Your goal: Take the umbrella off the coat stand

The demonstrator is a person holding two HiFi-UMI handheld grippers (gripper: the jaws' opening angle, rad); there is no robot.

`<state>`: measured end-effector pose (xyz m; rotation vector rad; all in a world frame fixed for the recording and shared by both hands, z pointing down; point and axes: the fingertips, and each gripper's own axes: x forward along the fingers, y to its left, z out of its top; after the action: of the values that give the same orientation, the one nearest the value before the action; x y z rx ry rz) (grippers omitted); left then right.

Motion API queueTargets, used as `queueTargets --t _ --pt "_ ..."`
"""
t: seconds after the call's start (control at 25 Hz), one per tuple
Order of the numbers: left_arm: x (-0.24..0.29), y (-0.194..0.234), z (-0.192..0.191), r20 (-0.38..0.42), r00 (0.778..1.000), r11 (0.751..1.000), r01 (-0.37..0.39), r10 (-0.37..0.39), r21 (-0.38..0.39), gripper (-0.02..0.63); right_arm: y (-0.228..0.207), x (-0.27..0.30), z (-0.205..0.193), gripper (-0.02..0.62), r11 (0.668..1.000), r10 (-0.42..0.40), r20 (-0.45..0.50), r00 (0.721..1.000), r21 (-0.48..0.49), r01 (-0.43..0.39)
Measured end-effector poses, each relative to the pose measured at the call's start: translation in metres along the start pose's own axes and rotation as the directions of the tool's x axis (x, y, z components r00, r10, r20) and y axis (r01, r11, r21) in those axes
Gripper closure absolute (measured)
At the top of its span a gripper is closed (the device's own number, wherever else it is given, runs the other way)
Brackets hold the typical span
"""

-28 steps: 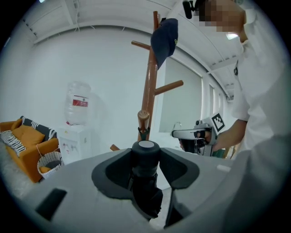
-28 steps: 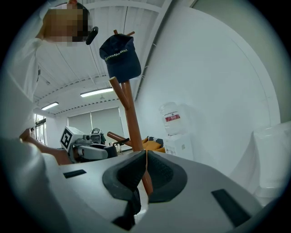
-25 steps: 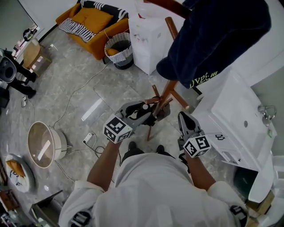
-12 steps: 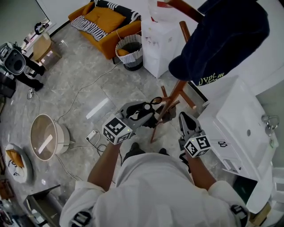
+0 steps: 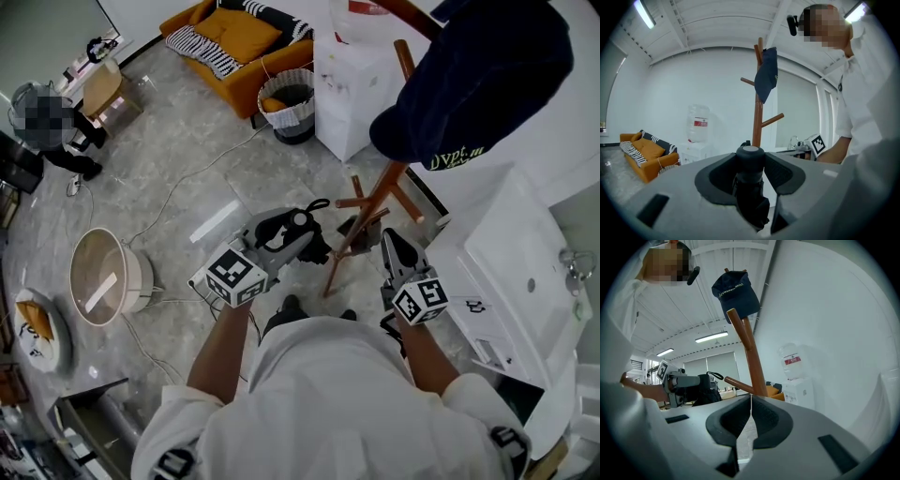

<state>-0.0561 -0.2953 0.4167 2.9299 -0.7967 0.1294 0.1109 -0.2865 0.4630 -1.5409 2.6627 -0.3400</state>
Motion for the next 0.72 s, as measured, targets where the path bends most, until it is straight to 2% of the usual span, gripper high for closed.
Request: queueTargets --t 0.36,0.56,0.72 --pt "-0.033 0.005 -0.025 -0.022 0.995 0.994 -0.095 0.094 -0.047 0.413 -0.011 -0.003 0.001 0.577 1.000 -0.018 0.002 1.000 0.002 0.018" --pt "-0.042 0.002 -0.051 -0.058 0.992 0.990 -0.115 0.110 -0.084 0.413 -0.017 -0.008 -0.004 0.577 0.999 -0.034 -0.013 0.999 -0.010 0.034" --pt "-0.045 -0.001 -0.068 -0.056 0.991 0.986 -0.126 0.120 -0.108 0.413 -0.022 -0.013 -0.011 0.577 0.998 -0.048 -0.032 0.998 -0.030 0.047"
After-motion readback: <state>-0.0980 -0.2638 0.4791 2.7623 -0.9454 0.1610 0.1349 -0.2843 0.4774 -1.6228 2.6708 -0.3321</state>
